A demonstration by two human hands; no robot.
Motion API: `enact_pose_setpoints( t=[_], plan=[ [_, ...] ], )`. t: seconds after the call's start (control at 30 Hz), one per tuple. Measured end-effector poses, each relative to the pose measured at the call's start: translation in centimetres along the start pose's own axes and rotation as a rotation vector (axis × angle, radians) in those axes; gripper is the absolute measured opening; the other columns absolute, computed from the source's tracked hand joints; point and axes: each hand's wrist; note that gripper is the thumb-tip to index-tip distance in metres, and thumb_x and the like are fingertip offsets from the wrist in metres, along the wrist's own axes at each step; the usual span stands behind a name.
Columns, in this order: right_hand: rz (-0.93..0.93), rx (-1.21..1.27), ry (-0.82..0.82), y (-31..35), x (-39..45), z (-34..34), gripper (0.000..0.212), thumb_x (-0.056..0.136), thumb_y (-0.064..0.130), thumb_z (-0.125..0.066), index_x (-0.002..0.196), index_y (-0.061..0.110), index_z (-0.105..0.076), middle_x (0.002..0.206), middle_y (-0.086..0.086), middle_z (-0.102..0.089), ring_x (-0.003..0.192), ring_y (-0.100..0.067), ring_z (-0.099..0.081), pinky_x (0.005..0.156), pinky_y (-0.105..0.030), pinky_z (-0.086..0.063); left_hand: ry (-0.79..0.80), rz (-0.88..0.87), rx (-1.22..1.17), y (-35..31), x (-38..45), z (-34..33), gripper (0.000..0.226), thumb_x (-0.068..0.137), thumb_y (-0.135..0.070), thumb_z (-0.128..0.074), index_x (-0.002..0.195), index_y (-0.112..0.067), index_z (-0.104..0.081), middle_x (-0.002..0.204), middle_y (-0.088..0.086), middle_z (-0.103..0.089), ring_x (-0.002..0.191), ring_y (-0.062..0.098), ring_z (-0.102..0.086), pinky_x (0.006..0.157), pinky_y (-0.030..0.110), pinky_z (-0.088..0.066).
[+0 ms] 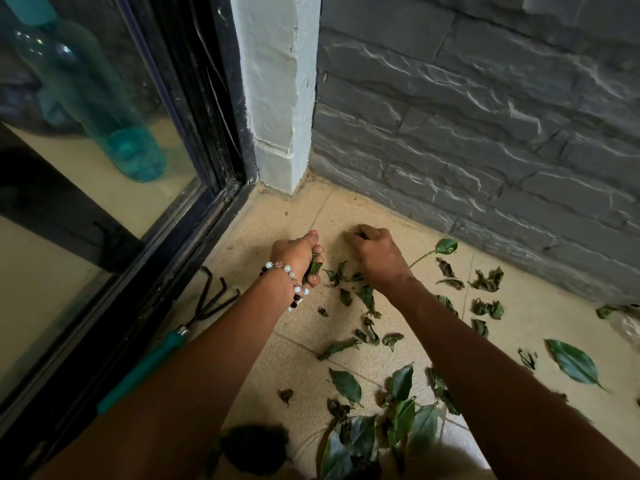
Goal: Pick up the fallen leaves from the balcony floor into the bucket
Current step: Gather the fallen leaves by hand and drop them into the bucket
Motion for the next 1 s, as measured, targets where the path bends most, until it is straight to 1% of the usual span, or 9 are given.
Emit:
enact_pose_setpoints(
  t=[0.2,0.3,0.4,0.47,0.53,0.6,0.73,0.87,1.0],
  plan=[
    [-0.041,0.044,-0.185,-0.7,-0.5,-0.6,0.027,0.094,0.005,-0.050,0.113,0.010,-0.069,0.108,-0.010,-0.067,0.097,-0.022,-0.061,0.079,-0.024,-0.047,-0.007,0.012,0.032,0.7,-0.8,0.0,0.035,0.095,-0.030,-0.060,0.067,-0.008,-0.059,0.059,0.003,-0.054,0.040,0.014,-0.040,0.035,0.016,-0.028],
    [-0.228,0.638,-0.368,0.4,-1.5,1.4,0.020,0.084,0.006,-0.071,0.103,0.008,-0.075,0.099,-0.006,-0.074,0.085,-0.011,-0.068,0.087,-0.017,-0.049,0.001,0.025,0.037,1.5,-1.3,0.0,0.035,0.095,-0.031,-0.060,0.069,-0.008,-0.062,0.063,0.005,-0.056,0.040,0.014,-0.041,0.035,0.016,-0.029],
    [-0.288,1.296,-0.269,2.7,-3.1,3.3,0.022,0.076,0.004,-0.076,0.098,0.008,-0.074,0.095,-0.004,-0.075,0.085,-0.014,-0.072,0.090,-0.031,-0.056,-0.007,0.039,0.036,2.1,-2.0,-0.3,0.039,0.096,-0.038,-0.057,0.078,-0.005,-0.065,0.070,0.009,-0.062,0.037,0.014,-0.042,0.035,0.016,-0.031],
    [-0.217,1.197,-0.216,4.5,-4.4,3.4,0.022,0.078,0.007,-0.075,0.100,0.011,-0.075,0.097,-0.001,-0.075,0.087,-0.011,-0.071,0.089,-0.027,-0.056,-0.029,0.049,0.014,2.4,-2.2,-0.6,0.046,0.095,-0.050,-0.053,0.087,-0.006,-0.065,0.081,0.013,-0.066,0.044,0.019,-0.051,0.042,0.021,-0.042],
    [-0.088,0.867,-0.276,6.4,-5.8,3.0,0.024,0.085,0.006,-0.070,0.107,0.015,-0.074,0.099,0.000,-0.075,0.082,-0.008,-0.070,0.078,-0.007,-0.050,-0.045,0.079,-0.049,2.6,-2.5,-0.8,0.054,0.094,-0.060,-0.045,0.084,-0.010,-0.062,0.092,0.015,-0.068,0.065,0.026,-0.061,0.062,0.034,-0.053],
    [0.057,0.664,-0.321,7.6,-6.8,2.4,0.029,0.091,0.004,-0.058,0.114,0.017,-0.072,0.099,-0.005,-0.075,0.080,-0.019,-0.071,0.071,-0.010,-0.048,-0.017,0.134,-0.175,2.9,-2.7,-0.8,0.058,0.094,-0.063,-0.041,0.079,-0.011,-0.062,0.090,0.013,-0.068,0.078,0.028,-0.063,0.074,0.038,-0.052],
    [0.139,0.564,-0.081,7.2,-7.0,1.7,0.031,0.096,0.011,-0.048,0.119,0.018,-0.067,0.104,-0.009,-0.072,0.101,-0.027,-0.064,0.088,-0.039,-0.049,-0.012,0.152,-0.210,3.3,-3.0,0.5,0.054,0.092,-0.061,-0.049,0.084,-0.010,-0.066,0.082,0.008,-0.067,0.071,0.025,-0.062,0.058,0.033,-0.050],
    [-0.144,1.023,-0.141,5.9,-6.2,2.1,0.022,0.100,0.017,-0.050,0.109,0.013,-0.070,0.097,0.000,-0.072,0.092,-0.020,-0.068,0.081,-0.038,-0.055,-0.086,0.029,-0.043,3.1,-2.8,1.7,0.042,0.085,-0.051,-0.067,0.077,-0.010,-0.066,0.068,0.002,-0.063,0.045,0.017,-0.047,0.036,0.019,-0.032],
    [-0.234,0.468,-0.224,3.3,-4.5,1.6,0.030,0.093,0.006,-0.056,0.122,0.011,-0.064,0.124,-0.009,-0.065,0.105,-0.024,-0.065,0.095,-0.028,-0.047,-0.084,0.017,-0.033,2.6,-2.7,2.9,0.038,0.086,-0.041,-0.070,0.062,-0.014,-0.059,0.059,0.000,-0.056,0.038,0.014,-0.037,0.036,0.017,-0.026]
  ],
)
Point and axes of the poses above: each hand's wrist, its own x-axis towards the middle knuckle, its own z-axis out of the back of the hand, y = z × x
